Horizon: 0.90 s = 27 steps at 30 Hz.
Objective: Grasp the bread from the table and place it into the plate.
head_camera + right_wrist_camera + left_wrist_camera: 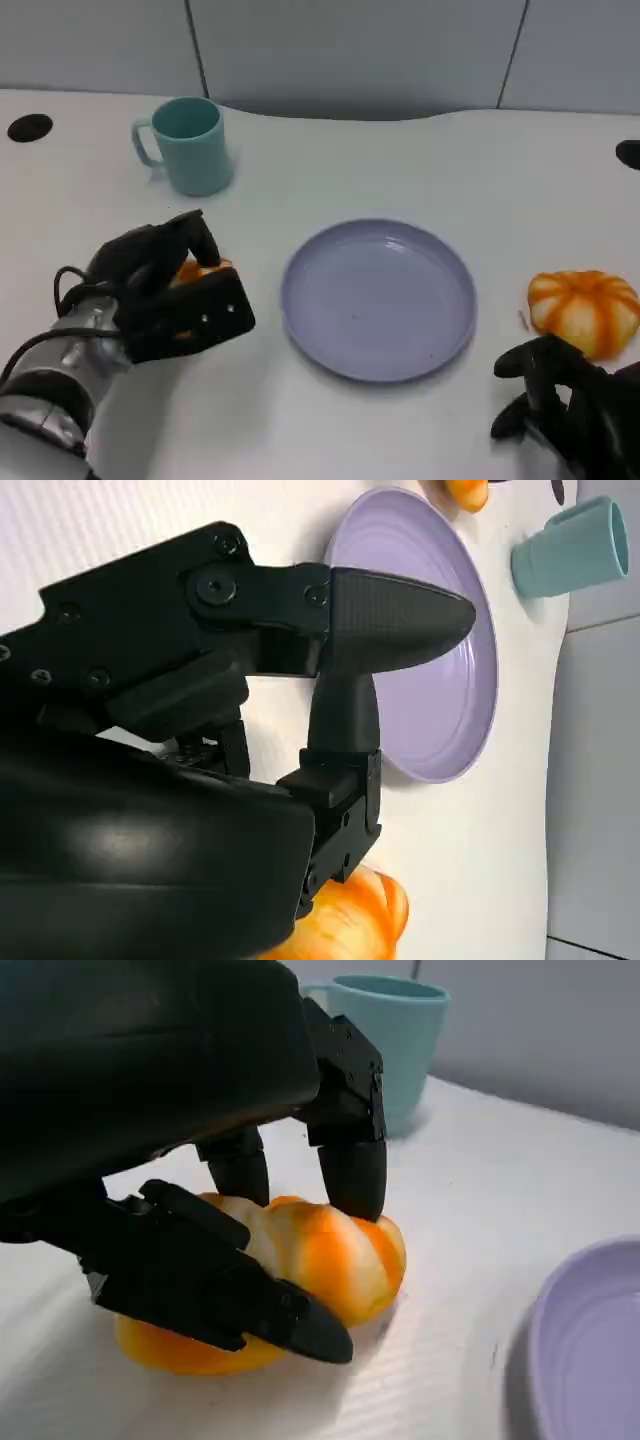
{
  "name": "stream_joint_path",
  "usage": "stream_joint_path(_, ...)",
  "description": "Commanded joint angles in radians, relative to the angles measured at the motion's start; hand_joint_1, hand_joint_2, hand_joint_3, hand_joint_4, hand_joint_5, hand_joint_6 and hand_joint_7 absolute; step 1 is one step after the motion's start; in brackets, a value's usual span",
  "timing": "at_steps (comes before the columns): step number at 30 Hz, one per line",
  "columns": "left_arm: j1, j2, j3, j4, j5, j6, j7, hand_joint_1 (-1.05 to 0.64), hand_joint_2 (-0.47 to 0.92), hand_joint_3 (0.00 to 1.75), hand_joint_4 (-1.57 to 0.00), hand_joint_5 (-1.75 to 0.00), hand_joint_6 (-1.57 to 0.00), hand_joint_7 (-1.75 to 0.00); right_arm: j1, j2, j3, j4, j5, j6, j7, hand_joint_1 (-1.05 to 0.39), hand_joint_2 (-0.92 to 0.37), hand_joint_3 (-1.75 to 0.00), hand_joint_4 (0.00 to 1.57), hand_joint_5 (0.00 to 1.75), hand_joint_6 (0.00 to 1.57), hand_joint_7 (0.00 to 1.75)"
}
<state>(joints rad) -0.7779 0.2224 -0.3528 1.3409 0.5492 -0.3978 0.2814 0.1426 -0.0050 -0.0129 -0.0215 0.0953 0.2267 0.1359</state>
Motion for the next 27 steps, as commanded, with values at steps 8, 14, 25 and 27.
stream_joint_path(8,-0.013,-0.078,0.375,-0.102,-0.462,-0.095,-0.354,-0.1,0.89,0.04,-0.78,-1.75,-0.56,-1.75,-0.021,-0.014,-0.002,0.026,-0.007,-0.005,-0.001,-0.31,-0.92,-0.6,0.51,1.75,0.39,1.64)
stream_joint_path(14,-0.055,-0.118,0.347,-0.174,-0.463,-0.107,-0.468,-0.09,0.91,0.05,-0.83,-1.75,-0.58,-1.75,-0.026,-0.012,-0.004,0.045,-0.003,-0.025,0.007,-0.32,-0.92,-0.6,0.51,1.75,0.39,1.63)
stream_joint_path(25,-0.139,-0.223,0.187,-0.156,-0.296,-0.138,-0.406,-0.13,0.89,0.03,-0.89,-1.75,-0.68,-1.75,-0.019,0.002,0.001,0.032,0.002,-0.008,-0.004,-0.31,-0.92,-0.59,0.48,1.75,0.38,1.62)
stream_joint_path(27,-0.146,-0.242,0.165,-0.148,-0.27,-0.137,-0.389,-0.14,0.88,0.03,-0.9,-1.75,-0.7,-1.75,-0.019,0.007,0.001,0.032,0.007,-0.008,-0.004,-0.31,-0.92,-0.59,0.48,1.75,0.38,1.63)
